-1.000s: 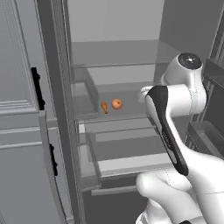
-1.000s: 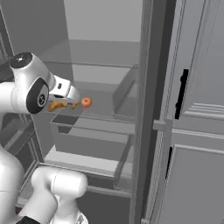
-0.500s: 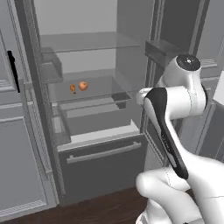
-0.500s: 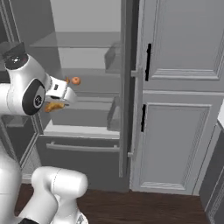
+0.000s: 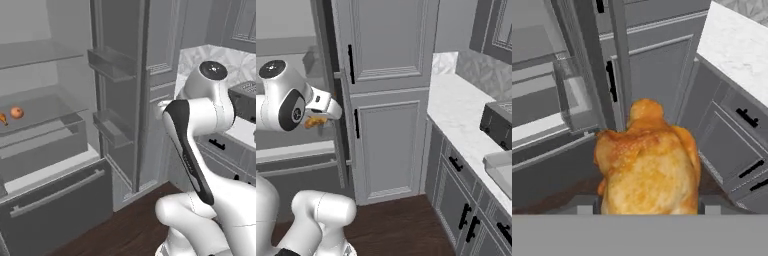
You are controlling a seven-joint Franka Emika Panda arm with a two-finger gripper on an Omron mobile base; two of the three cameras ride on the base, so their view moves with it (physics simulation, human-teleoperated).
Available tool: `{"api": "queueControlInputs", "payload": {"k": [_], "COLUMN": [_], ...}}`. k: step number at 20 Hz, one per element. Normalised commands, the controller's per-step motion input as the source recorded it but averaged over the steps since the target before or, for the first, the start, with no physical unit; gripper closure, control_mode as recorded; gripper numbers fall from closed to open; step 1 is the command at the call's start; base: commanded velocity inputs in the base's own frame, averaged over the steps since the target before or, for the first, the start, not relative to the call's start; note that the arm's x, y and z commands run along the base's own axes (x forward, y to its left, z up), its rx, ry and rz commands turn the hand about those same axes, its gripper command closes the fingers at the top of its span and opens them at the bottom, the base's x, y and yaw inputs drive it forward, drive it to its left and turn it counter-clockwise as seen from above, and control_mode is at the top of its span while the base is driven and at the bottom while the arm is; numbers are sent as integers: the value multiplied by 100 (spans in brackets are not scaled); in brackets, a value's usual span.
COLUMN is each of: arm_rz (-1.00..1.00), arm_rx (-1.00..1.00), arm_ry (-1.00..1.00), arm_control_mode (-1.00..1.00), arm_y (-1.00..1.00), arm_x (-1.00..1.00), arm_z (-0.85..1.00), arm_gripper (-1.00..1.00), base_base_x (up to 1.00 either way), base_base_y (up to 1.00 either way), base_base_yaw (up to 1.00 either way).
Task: Place one onion and one chicken drumstick in each tupperware on the nearby counter, to pack two identical lunches.
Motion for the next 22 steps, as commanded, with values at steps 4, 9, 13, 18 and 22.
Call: {"api": "queueControlInputs", "payload": {"k": [4,9,13,18,22], "arm_rz": [0,0,0,0,0], "arm_rx": [0,0,0,0,0], "arm_ry": [0,0,0,0,0], "arm_control_mode": [100,100,100,100,100], "arm_y": [0,0,0,0,0], "arm_x": [0,0,0,0,0], "arm_z": [0,0,0,0,0], "arm_gripper": [100,100,100,100,100], "base_base_x": [0,2,32,63,86], "base_base_y": [-70,-61,-44,-19,-3], "base_base_yaw": [-52,-52,-46,-40,-34]}}
